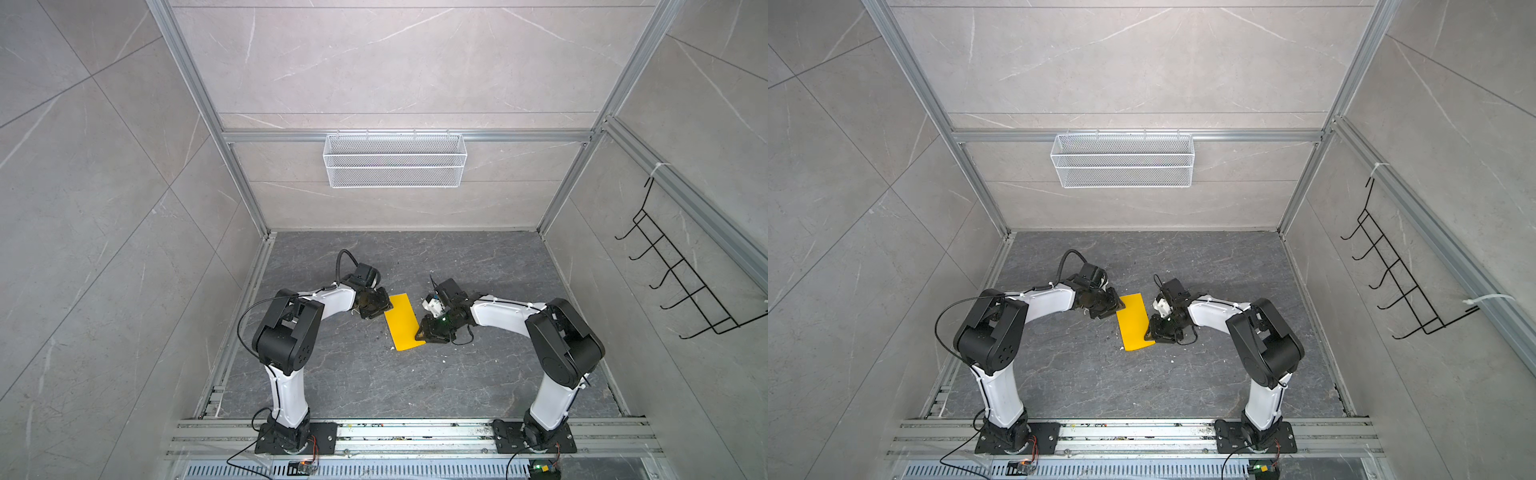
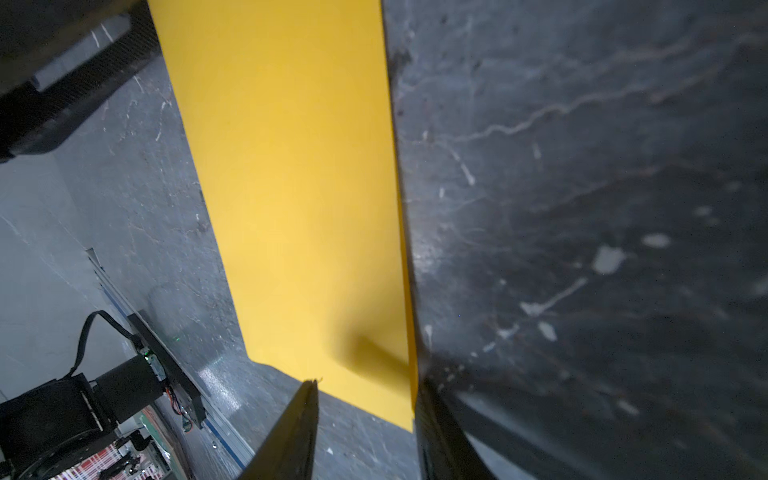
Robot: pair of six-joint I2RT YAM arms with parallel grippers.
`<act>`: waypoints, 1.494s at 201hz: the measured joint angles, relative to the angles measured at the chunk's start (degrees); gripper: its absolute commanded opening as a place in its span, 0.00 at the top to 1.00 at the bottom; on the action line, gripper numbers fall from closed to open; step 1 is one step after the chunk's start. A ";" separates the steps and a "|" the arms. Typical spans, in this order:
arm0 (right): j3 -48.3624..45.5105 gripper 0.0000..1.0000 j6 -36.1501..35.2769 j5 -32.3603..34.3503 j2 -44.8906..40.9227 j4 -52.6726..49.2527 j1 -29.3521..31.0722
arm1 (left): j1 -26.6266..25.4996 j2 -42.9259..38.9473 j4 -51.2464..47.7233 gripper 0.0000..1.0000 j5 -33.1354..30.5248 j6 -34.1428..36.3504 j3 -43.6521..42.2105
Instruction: Fold a paper plane with a square sheet of paper (pick it up from the middle)
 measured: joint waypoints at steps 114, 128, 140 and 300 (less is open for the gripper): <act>-1.73 0.64 2.69 -0.59 -0.15 4.09 0.00 | -2.25 -7.02 0.50 0.80 1.27 -1.92 -4.92; -1.77 0.65 2.69 -0.59 -0.15 4.11 0.00 | -2.78 -6.75 0.63 0.81 1.53 -2.64 -5.44; -1.77 0.65 2.69 -0.59 -0.15 4.13 0.00 | -2.99 -6.10 0.87 0.82 1.57 -2.75 -5.49; -2.56 0.70 4.44 -2.89 -0.13 5.51 0.00 | -2.82 -3.21 2.93 0.83 1.44 -4.39 -6.75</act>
